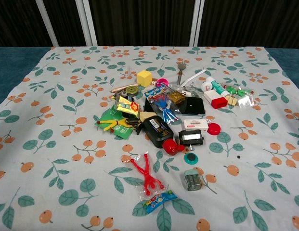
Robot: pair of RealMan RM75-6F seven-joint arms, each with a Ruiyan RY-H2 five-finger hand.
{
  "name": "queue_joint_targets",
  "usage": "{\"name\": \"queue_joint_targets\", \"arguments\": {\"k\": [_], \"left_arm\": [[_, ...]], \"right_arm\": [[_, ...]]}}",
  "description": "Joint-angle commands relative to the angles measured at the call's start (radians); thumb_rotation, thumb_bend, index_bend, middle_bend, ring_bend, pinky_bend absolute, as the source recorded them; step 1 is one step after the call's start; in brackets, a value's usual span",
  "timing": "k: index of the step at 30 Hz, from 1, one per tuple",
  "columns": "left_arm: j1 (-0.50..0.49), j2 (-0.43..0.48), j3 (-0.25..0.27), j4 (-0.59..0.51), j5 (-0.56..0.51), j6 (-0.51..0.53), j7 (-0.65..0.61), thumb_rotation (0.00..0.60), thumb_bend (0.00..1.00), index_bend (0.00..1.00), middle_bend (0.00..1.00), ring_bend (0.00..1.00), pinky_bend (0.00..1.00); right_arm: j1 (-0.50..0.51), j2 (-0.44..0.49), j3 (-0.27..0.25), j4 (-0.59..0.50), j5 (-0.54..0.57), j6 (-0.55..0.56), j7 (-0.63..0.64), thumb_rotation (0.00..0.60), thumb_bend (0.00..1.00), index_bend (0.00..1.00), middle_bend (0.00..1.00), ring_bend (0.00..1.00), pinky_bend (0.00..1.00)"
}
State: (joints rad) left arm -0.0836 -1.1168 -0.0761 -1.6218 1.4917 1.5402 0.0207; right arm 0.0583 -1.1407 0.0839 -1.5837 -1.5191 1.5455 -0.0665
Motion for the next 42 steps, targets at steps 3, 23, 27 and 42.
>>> {"name": "queue_joint_targets", "arguments": {"k": [3, 23, 27, 42], "left_arm": [[0.001, 0.001, 0.000, 0.000, 0.000, 0.001, 0.000, 0.600, 0.56, 0.08, 0.00, 0.00, 0.04], [0.000, 0.000, 0.000, 0.001, 0.001, 0.001, 0.000, 0.600, 0.56, 0.08, 0.00, 0.00, 0.04], [0.001, 0.000, -0.001, 0.000, 0.000, 0.002, -0.001, 0.600, 0.56, 0.08, 0.00, 0.00, 0.04], [0.001, -0.002, 0.002, -0.003, 0.002, -0.001, 0.001, 0.600, 0.56, 0.08, 0.00, 0.00, 0.04]], "right_arm": [[0.000, -0.001, 0.000, -0.001, 0.000, 0.000, -0.002, 0.600, 0.19, 0.08, 0.05, 0.08, 0.23], [0.001, -0.001, 0.001, -0.002, 0.002, -0.002, -0.002, 0.600, 0.19, 0.08, 0.05, 0.08, 0.23], [0.002, -0.001, 0.002, -0.001, 0.002, -0.002, -0.003, 0.600, 0.19, 0.08, 0.05, 0.08, 0.23], [0.012, -0.008, -0.001, 0.006, 0.014, -0.034, -0.003, 0.600, 0.19, 0.07, 0.05, 0.08, 0.23]]}}
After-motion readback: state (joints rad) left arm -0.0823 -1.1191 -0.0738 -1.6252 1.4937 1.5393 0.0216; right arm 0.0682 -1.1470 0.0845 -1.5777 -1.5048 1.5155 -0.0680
